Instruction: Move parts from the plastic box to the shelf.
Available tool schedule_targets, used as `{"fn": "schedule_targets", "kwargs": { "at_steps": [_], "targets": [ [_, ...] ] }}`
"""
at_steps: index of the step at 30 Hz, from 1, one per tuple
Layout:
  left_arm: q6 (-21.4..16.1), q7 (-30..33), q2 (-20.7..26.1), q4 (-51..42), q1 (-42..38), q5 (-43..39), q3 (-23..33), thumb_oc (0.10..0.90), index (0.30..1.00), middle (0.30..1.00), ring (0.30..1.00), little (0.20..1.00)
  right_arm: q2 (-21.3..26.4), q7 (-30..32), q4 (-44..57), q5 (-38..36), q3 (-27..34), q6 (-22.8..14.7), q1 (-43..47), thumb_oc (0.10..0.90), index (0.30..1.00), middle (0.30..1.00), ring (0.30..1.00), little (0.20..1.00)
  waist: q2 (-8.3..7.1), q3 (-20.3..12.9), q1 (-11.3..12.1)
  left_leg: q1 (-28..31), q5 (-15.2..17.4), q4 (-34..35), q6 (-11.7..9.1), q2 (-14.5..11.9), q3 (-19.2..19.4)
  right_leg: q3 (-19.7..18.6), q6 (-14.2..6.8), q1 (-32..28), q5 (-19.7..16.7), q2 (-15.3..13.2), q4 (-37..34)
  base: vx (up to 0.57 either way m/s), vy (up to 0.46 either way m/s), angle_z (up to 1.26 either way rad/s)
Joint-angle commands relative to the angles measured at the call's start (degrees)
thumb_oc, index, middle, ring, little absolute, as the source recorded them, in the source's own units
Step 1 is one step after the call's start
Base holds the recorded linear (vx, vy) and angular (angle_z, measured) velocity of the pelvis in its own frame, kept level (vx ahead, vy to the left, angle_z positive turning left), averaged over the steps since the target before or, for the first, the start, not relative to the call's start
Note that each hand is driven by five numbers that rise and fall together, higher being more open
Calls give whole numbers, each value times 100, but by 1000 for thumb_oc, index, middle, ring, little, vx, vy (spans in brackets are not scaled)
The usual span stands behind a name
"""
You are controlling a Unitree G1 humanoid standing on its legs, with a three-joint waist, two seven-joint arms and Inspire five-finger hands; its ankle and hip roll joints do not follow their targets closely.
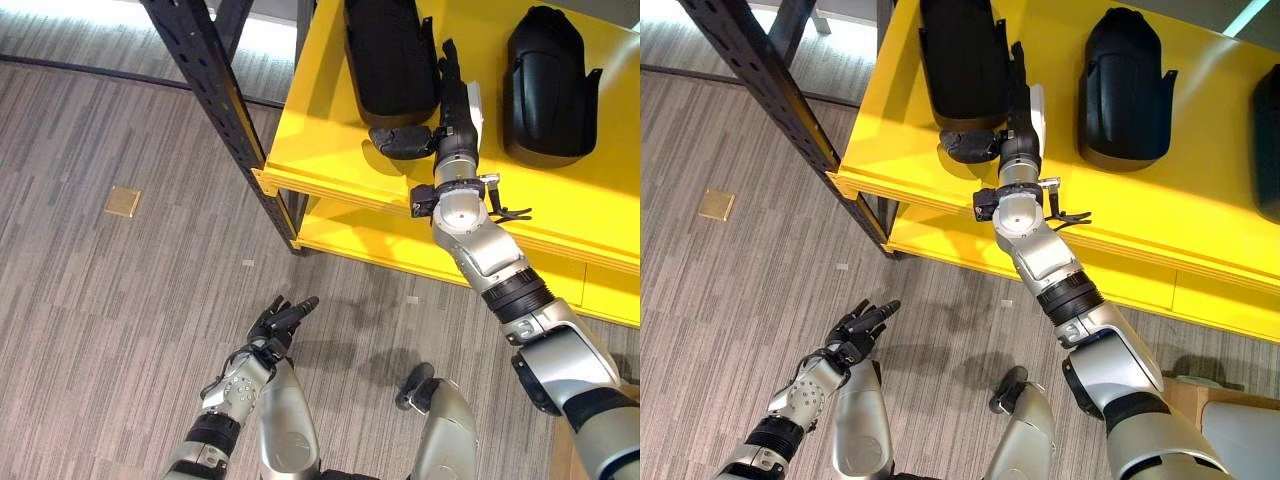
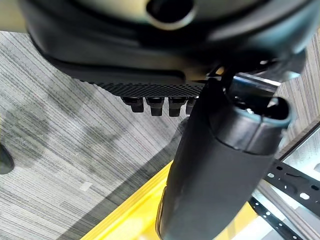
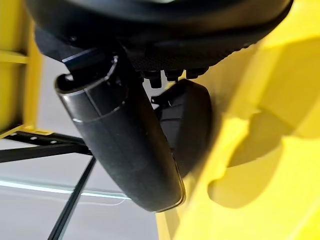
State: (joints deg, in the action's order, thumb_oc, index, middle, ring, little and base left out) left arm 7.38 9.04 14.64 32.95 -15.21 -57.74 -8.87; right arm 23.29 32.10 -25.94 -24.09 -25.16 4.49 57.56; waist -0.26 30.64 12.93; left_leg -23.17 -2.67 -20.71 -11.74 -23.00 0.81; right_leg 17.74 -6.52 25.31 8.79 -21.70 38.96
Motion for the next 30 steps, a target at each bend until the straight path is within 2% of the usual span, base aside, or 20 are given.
{"fn": "schedule_targets", "kwargs": {
  "at_steps": [1,9,18,30],
  "targets": [
    [-167,-180,76,-605,49,5,-313,900,1000,1000,1000,1000,-68,202,97,-50,462,-733,907,900,1000,1000,1000,1000,-5,-85,9,-120,123,-224,533,249,572,186,433,-697,675,368,197,0,0,0],
    [-71,-170,30,-691,90,-75,-358,900,1000,1000,1000,1000,-162,402,63,-257,567,-599,804,900,1000,1000,1000,1000,2,-85,-3,-136,152,-255,548,284,577,166,444,-668,712,369,271,9,3,0],
    [-95,-132,-21,-777,44,-158,-437,900,1000,1000,1000,1000,-206,294,110,-419,568,-706,670,900,1000,1000,1000,1000,14,-85,-77,-122,153,-237,553,302,632,106,439,-585,722,361,333,0,0,0],
    [-3,-126,-81,-689,-33,-448,-427,900,1000,1000,1000,1000,-225,58,275,-468,523,-643,619,900,1000,1000,1000,1000,25,-85,-139,-70,137,-203,545,310,671,64,433,-537,735,349,381,0,0,0]
  ]
}}
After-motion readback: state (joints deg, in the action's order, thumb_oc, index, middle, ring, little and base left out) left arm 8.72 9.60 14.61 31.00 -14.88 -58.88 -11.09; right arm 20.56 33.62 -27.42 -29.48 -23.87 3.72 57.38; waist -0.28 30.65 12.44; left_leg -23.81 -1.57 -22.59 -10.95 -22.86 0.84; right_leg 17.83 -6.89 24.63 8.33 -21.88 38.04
